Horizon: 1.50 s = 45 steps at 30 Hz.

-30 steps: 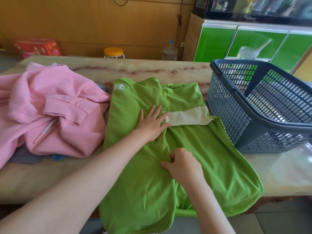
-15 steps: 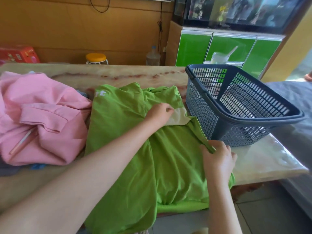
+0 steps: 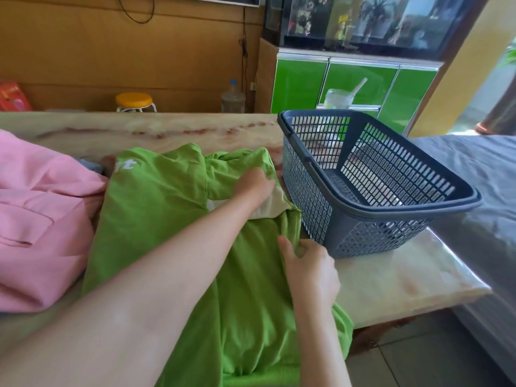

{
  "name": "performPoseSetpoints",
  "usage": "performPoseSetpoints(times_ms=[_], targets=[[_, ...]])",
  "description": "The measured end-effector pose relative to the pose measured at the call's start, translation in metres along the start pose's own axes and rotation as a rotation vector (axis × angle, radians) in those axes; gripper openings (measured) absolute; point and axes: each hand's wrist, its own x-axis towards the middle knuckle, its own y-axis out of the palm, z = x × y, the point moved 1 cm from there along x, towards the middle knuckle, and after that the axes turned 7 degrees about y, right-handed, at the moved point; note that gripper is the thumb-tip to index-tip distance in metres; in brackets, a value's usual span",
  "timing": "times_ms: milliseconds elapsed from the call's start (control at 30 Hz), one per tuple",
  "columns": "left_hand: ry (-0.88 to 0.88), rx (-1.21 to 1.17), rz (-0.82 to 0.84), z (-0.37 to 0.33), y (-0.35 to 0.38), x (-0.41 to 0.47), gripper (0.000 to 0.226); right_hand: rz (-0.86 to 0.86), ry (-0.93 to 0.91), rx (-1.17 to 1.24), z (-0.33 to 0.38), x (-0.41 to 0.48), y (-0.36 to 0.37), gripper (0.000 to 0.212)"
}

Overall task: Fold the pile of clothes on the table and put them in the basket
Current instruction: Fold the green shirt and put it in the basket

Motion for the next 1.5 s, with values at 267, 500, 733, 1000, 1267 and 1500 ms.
performPoseSetpoints(times_ms=[267, 500, 733, 1000, 1267, 1500], targets=[[-0.019, 0.174, 0.086, -0.012, 0.010, 0.034, 0.050, 0.061, -0.099, -0.123, 0.029, 0.011, 0.020, 0.032], [-0.068, 0.300, 0.071, -0.008, 0.022, 0.048, 0.045, 0.066, -0.154, 0.028, 0.033, 0.024, 0.017, 0.023], [-0.103, 0.417, 0.061, -0.003, 0.027, 0.060, 0.057, 0.089, -0.084, 0.009, 0.038, 0.024, 0.028, 0.040], [-0.181, 0.095, 0.055, 0.017, 0.005, 0.080, 0.035, 0.145, -0.371, 0.145, 0.049, 0.006, 0.024, 0.042], [-0.231, -0.274, -0.179, 0.061, -0.083, 0.059, 0.036, 0.276, -0.630, 0.137, 0.092, -0.048, 0.048, 0.053], [-0.382, -0.521, -0.245, 0.144, -0.151, 0.006, 0.024, 0.420, -0.819, 0.058, 0.122, -0.109, 0.074, 0.039]])
